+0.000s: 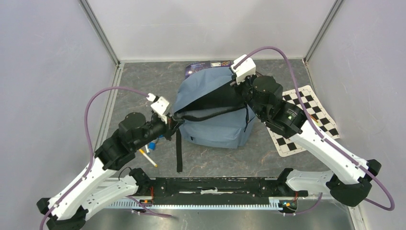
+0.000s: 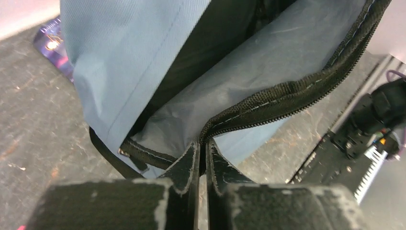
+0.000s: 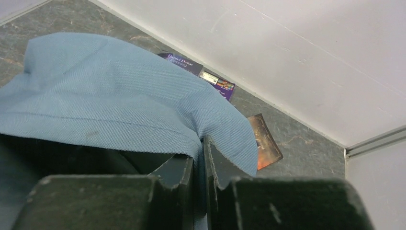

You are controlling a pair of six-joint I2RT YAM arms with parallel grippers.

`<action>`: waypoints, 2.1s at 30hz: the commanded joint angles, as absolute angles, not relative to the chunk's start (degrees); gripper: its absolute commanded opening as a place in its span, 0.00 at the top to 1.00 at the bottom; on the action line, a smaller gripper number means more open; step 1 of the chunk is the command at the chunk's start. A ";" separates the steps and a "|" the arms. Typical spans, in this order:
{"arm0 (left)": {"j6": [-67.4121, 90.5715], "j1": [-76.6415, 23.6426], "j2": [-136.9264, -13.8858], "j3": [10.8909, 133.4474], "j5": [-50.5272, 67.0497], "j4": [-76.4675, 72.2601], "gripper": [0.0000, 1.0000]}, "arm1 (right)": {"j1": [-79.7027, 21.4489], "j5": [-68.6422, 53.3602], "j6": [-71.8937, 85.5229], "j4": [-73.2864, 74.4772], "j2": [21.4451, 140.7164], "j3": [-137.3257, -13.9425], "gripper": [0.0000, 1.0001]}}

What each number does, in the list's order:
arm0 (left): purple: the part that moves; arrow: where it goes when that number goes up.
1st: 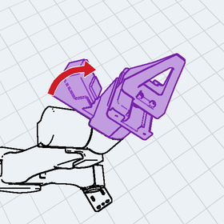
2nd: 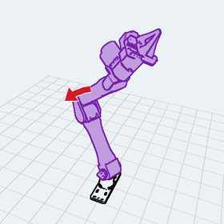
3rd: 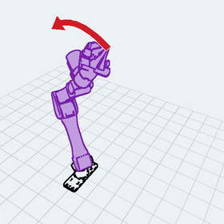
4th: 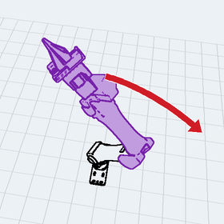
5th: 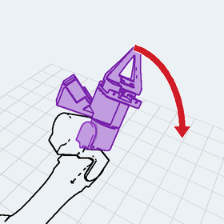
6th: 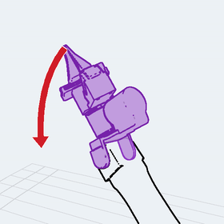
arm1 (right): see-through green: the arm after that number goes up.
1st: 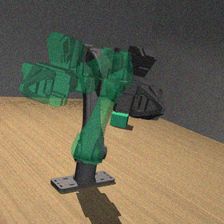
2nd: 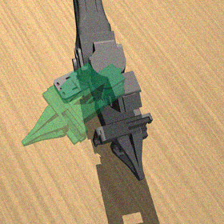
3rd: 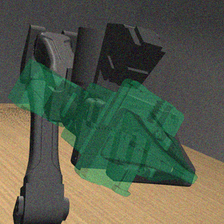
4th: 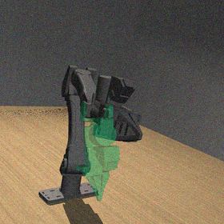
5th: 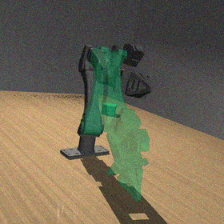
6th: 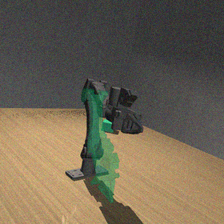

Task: Pack the student bag
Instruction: Unzip the student bag at the center of the board.

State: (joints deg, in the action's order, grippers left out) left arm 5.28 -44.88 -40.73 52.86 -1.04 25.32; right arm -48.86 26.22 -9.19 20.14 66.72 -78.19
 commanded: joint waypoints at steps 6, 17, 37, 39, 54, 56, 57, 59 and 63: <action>13.15 -45.09 -33.90 55.22 17.76 40.91 0.66 | -48.65 27.93 -7.21 17.06 67.51 -81.61 0.85; 19.32 -45.09 -40.11 68.76 18.78 33.10 0.10 | -48.62 23.73 -7.47 17.03 66.17 -80.10 0.82; 1.91 -58.57 -62.38 74.86 4.58 21.28 0.31 | -48.62 25.22 -7.67 17.80 66.07 -80.31 0.81; 0.14 -61.28 -61.52 72.23 2.90 21.14 0.64 | -48.64 26.65 -7.49 17.83 66.66 -80.75 0.83; 13.79 -85.46 -67.92 43.42 -10.09 13.71 0.98 | -48.62 36.31 -6.07 11.54 70.65 -80.44 0.99; 14.54 -86.68 -71.96 43.67 -12.44 13.71 0.98 | -48.66 35.88 -5.98 11.18 70.71 -80.37 0.99; 14.70 -86.93 -73.41 43.85 -13.95 13.67 0.98 | -48.69 35.65 -5.89 11.08 70.73 -80.27 0.99; 15.17 -87.18 -75.31 43.86 -16.18 12.81 0.98 | -48.66 35.36 -5.76 10.92 70.57 -80.11 0.99; 15.81 -87.23 -75.28 43.75 -18.60 11.53 0.87 | -48.60 34.84 -5.93 10.99 69.76 -79.55 0.99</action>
State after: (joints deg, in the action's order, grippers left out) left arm 11.03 -85.82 -74.78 44.51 -17.56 10.07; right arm -49.06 33.50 -5.96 16.08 70.70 -78.94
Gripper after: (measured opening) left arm 0.082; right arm 0.061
